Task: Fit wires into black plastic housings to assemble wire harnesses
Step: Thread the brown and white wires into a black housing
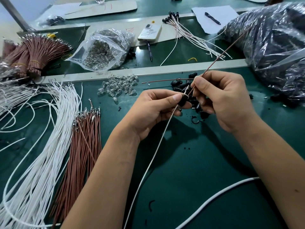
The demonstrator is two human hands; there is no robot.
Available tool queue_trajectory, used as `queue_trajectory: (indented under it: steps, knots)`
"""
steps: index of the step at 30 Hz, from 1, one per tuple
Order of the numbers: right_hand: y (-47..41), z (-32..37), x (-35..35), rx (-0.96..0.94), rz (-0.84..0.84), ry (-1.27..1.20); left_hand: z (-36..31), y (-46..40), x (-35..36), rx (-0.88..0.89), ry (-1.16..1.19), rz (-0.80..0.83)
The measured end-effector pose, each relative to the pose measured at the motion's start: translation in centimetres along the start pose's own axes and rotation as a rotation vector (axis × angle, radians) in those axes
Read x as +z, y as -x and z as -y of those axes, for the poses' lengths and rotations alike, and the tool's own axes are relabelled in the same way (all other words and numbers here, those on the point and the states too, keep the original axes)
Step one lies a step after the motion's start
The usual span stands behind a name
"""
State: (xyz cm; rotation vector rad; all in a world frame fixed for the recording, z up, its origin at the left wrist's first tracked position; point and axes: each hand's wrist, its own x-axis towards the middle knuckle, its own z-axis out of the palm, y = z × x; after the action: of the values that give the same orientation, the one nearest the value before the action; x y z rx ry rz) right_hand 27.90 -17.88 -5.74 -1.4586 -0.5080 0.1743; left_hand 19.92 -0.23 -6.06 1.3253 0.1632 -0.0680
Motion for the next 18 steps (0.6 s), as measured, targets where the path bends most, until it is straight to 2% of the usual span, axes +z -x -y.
queue_trajectory:
  steps: [13, 18]
  knots:
    - [-0.07, 0.07, 0.09, 0.132, 0.025, -0.147, 0.22, -0.04, 0.06, 0.013, 0.002, 0.009]
    - [-0.20, 0.05, -0.21, 0.178, 0.057, -0.108, 0.13, -0.03, 0.15, 0.019, 0.019, -0.007]
